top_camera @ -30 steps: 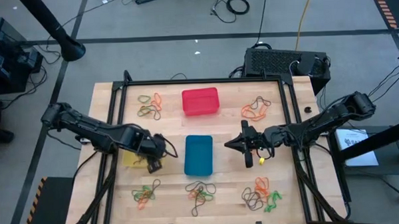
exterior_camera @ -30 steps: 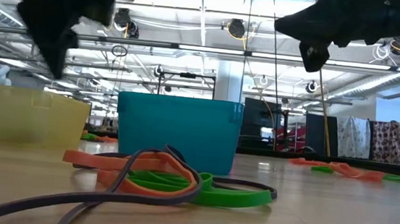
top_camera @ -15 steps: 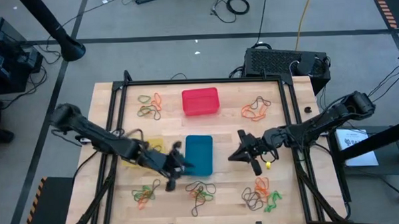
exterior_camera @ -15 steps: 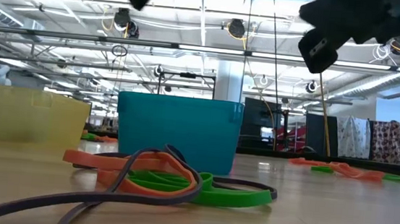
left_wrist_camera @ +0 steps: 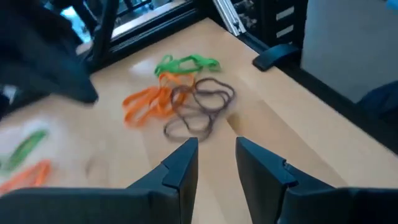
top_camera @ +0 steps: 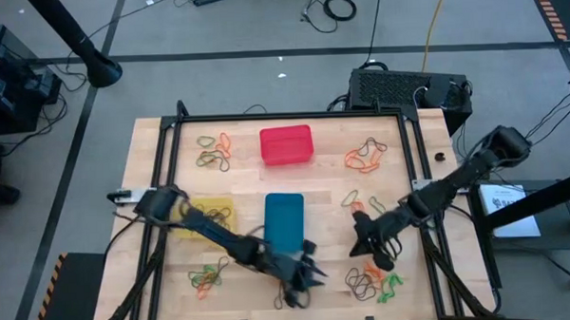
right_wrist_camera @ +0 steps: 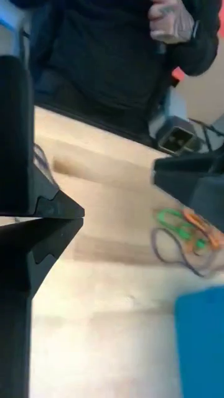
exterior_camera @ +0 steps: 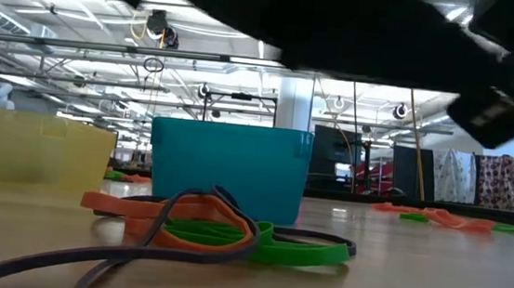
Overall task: Sort rubber bands into baskets
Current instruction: Put the purple rubber band into the yellow bin
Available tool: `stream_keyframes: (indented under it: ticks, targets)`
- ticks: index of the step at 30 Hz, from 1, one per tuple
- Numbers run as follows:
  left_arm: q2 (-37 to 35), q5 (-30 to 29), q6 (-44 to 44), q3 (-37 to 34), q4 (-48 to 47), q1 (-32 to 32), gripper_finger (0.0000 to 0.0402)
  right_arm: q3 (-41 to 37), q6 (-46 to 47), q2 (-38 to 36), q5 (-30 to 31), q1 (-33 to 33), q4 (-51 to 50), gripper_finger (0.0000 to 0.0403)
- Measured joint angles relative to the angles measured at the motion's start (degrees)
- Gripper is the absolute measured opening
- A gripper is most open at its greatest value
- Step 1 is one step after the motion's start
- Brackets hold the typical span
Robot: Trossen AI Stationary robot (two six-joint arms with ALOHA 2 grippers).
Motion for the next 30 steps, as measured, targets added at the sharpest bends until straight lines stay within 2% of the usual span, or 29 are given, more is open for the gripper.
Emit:
stream_keyframes:
  ticks: [6, 12, 16, 23, 30]
  targets:
    - [10.66, 1.53, 3.94, 18.24, -12.26, 2.04, 0.0116, 0.01, 1.34, 0.00, -0.06, 6.27, 1.33, 0.0000]
    - [18.32, 8.60, 3.83, 28.04, -17.63, 3.73, 0.0116, 0.01, 1.54, -0.04, -0.09, 9.17, 1.75, 0.0000]
    - [19.73, 12.56, 2.04, 30.00, -17.31, 4.33, 0.0116, 0.01, 0.80, -0.60, -0.10, 9.37, 1.71, 0.0000]
    - [19.76, 13.28, -0.17, 30.03, -18.77, 5.71, 0.0116, 0.01, -2.15, -2.58, -0.06, 9.35, 1.80, 0.0000]
    - [21.77, 18.25, -4.43, 30.52, -18.70, 6.50, 0.0116, 0.01, -3.91, -3.29, -0.06, 9.31, 1.67, 0.0000]
